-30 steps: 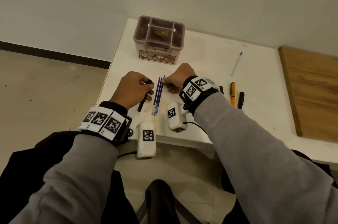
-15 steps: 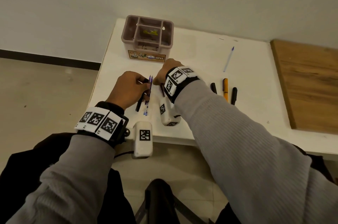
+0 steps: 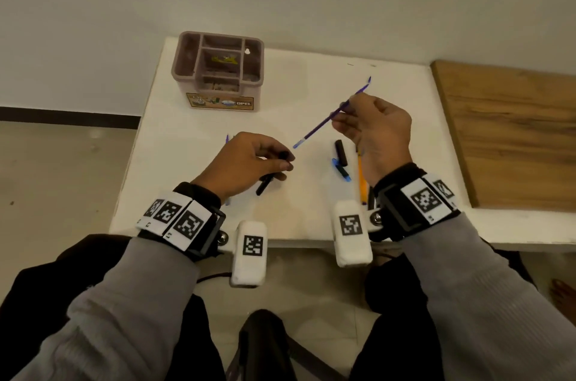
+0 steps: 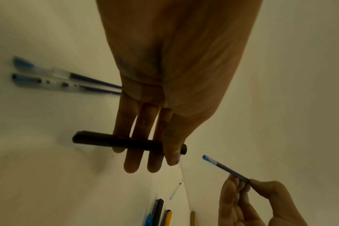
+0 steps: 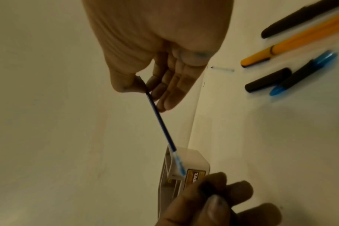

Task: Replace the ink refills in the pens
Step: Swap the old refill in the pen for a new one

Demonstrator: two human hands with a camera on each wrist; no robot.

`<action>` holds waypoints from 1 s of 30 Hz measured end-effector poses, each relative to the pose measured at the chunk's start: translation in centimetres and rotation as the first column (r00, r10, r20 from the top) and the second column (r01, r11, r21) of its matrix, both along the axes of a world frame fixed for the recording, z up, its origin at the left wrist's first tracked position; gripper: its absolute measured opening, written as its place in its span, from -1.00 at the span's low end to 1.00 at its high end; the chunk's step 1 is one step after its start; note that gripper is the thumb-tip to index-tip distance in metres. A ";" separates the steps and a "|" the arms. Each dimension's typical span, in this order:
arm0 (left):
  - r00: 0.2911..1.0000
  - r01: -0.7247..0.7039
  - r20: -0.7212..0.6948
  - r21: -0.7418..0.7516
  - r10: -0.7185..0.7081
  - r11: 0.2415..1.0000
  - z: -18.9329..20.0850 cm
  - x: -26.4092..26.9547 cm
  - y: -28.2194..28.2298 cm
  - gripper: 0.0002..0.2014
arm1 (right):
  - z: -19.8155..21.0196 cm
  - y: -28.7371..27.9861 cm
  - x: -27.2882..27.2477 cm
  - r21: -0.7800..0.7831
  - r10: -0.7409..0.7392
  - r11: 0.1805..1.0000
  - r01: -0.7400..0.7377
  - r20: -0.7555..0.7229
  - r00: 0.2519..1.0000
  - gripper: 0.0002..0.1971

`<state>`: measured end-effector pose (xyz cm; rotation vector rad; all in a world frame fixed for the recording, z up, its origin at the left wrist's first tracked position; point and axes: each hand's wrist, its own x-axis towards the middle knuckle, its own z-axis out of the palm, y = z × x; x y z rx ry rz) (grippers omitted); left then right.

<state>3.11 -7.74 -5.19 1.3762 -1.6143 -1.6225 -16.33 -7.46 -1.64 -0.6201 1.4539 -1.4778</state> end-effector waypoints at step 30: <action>0.988 -0.016 -0.156 0.043 0.022 0.999 0.4 -2.4 0.5 -0.81 | -3.9 -0.1 -5.9 0.456 0.505 0.861 -0.225 -0.717 0.480 -0.88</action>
